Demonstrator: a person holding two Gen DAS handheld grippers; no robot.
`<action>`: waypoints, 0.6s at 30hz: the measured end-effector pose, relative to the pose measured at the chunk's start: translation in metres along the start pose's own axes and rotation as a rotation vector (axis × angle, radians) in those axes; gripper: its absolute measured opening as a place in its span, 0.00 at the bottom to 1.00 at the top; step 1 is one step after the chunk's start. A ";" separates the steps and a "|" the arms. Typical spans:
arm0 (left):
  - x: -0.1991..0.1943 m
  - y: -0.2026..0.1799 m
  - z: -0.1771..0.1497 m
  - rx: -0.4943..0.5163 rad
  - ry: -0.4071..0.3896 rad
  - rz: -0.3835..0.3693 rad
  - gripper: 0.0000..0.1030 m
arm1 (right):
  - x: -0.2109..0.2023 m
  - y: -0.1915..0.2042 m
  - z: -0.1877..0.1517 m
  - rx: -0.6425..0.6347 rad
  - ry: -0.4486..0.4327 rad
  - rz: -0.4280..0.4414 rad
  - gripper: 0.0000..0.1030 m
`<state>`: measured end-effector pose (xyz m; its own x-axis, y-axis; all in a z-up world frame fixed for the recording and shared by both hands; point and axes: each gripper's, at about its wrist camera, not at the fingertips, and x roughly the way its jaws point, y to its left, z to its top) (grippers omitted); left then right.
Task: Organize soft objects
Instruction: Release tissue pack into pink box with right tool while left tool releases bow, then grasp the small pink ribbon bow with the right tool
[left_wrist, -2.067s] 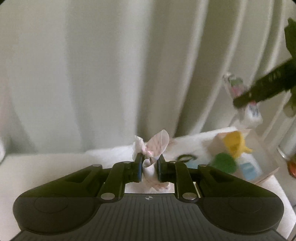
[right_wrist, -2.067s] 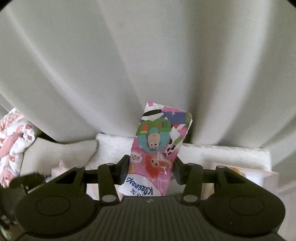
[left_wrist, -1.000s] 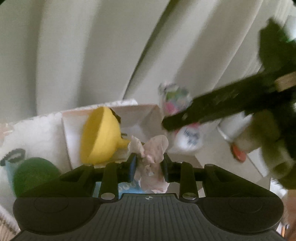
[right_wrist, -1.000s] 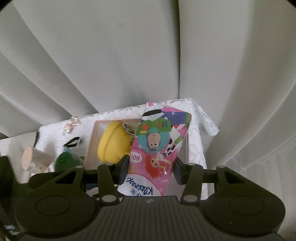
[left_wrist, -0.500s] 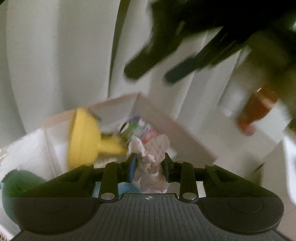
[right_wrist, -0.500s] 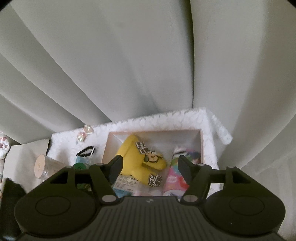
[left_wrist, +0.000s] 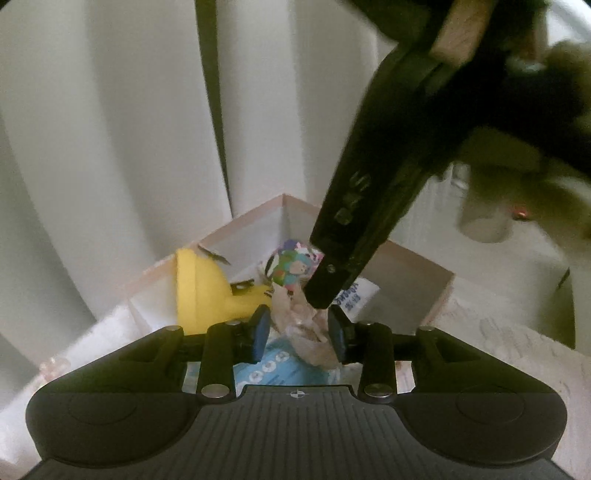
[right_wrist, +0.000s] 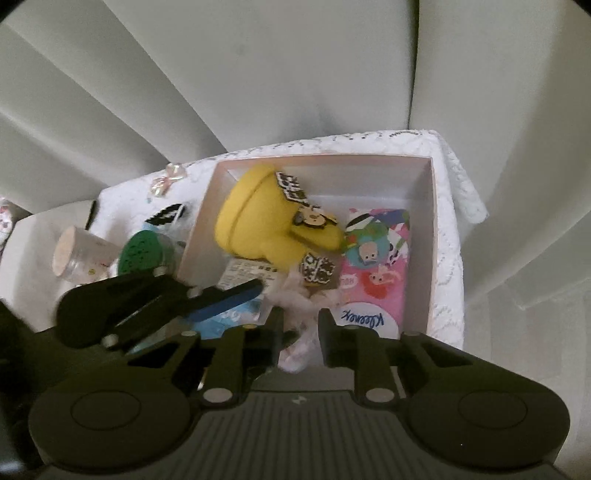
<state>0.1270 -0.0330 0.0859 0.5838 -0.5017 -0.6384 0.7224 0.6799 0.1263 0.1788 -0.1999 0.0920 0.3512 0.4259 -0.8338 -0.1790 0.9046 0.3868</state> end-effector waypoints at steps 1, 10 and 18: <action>-0.007 0.000 0.000 0.001 -0.013 -0.006 0.38 | 0.002 -0.001 0.001 0.006 0.001 -0.015 0.19; -0.104 0.063 -0.004 -0.322 -0.136 0.058 0.37 | 0.012 -0.006 -0.003 0.050 0.036 -0.123 0.32; -0.211 0.134 -0.075 -0.484 -0.177 0.293 0.36 | -0.053 0.023 -0.002 0.002 -0.200 -0.132 0.53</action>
<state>0.0727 0.2036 0.1808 0.8163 -0.3095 -0.4877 0.2946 0.9493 -0.1095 0.1542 -0.2015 0.1449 0.5463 0.2983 -0.7827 -0.1177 0.9525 0.2808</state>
